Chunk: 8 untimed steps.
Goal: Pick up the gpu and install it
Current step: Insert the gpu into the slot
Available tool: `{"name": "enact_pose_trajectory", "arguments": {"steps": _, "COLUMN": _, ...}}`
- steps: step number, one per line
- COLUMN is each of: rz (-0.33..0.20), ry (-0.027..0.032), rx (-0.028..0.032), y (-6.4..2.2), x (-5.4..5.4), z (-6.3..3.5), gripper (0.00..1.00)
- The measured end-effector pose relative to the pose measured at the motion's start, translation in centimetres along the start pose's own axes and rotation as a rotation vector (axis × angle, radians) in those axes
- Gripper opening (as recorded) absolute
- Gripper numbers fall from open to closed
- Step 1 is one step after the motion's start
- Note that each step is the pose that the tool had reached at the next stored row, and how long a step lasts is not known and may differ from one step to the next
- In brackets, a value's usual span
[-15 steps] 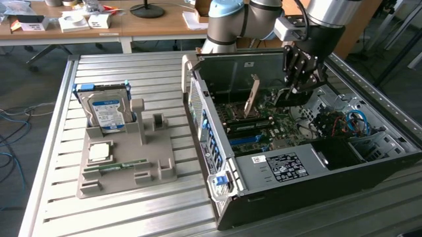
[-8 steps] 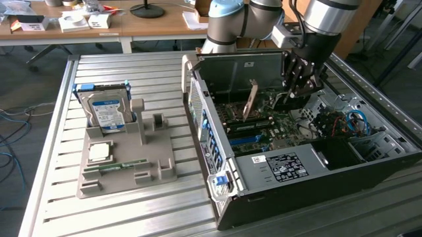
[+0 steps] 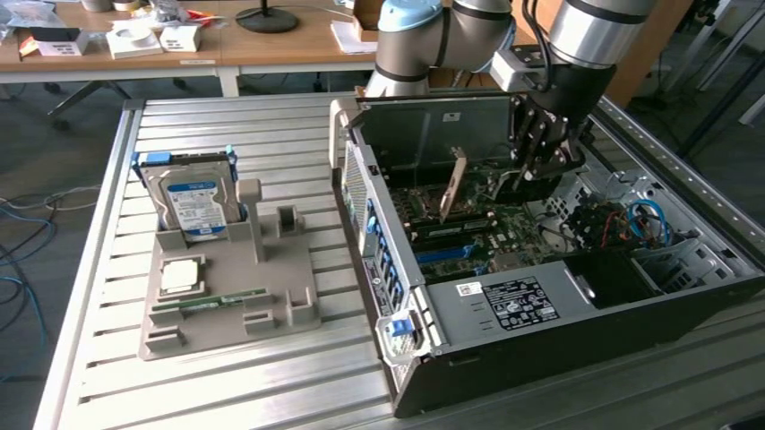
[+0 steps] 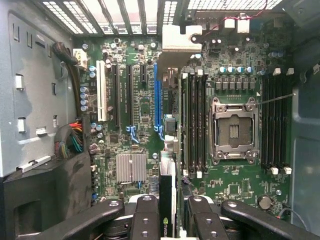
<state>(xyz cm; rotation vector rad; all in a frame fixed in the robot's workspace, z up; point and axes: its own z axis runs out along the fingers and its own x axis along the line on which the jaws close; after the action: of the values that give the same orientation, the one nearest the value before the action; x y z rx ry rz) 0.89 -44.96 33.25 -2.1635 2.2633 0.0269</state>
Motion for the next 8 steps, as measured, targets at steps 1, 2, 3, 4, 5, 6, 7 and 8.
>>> {"name": "enact_pose_trajectory", "arguments": {"steps": 1, "rz": 0.000, "ry": -0.0001, "rx": 0.0000, "y": 0.00, "x": 0.00, "z": 0.00, "gripper": 0.27}}
{"name": "enact_pose_trajectory", "arguments": {"steps": 2, "rz": 0.000, "ry": -0.0001, "rx": 0.0000, "y": 0.00, "x": 0.00, "z": 0.00, "gripper": 0.27}}
{"name": "enact_pose_trajectory", "arguments": {"steps": 3, "rz": 0.000, "ry": -0.0001, "rx": 0.0000, "y": 0.02, "x": 0.00, "z": 0.00, "gripper": 0.27}}
{"name": "enact_pose_trajectory", "arguments": {"steps": 4, "rz": 0.000, "ry": -0.0002, "rx": 0.0001, "y": 0.10, "x": 0.00, "z": 0.01, "gripper": 0.27}}
{"name": "enact_pose_trajectory", "arguments": {"steps": 5, "rz": 0.000, "ry": -0.0002, "rx": 0.0001, "y": 0.19, "x": 0.01, "z": 0.02, "gripper": 0.27}}
{"name": "enact_pose_trajectory", "arguments": {"steps": 6, "rz": 0.000, "ry": -0.0002, "rx": 0.0002, "y": 0.31, "x": 0.01, "z": 0.02, "gripper": 0.27}}
{"name": "enact_pose_trajectory", "arguments": {"steps": 7, "rz": 0.000, "ry": -0.0001, "rx": 0.0001, "y": 0.43, "x": 0.02, "z": 0.03, "gripper": 0.27}}
{"name": "enact_pose_trajectory", "arguments": {"steps": 8, "rz": 0.000, "ry": -0.0001, "rx": 0.0002, "y": 0.56, "x": 0.02, "z": 0.03, "gripper": 0.27}}
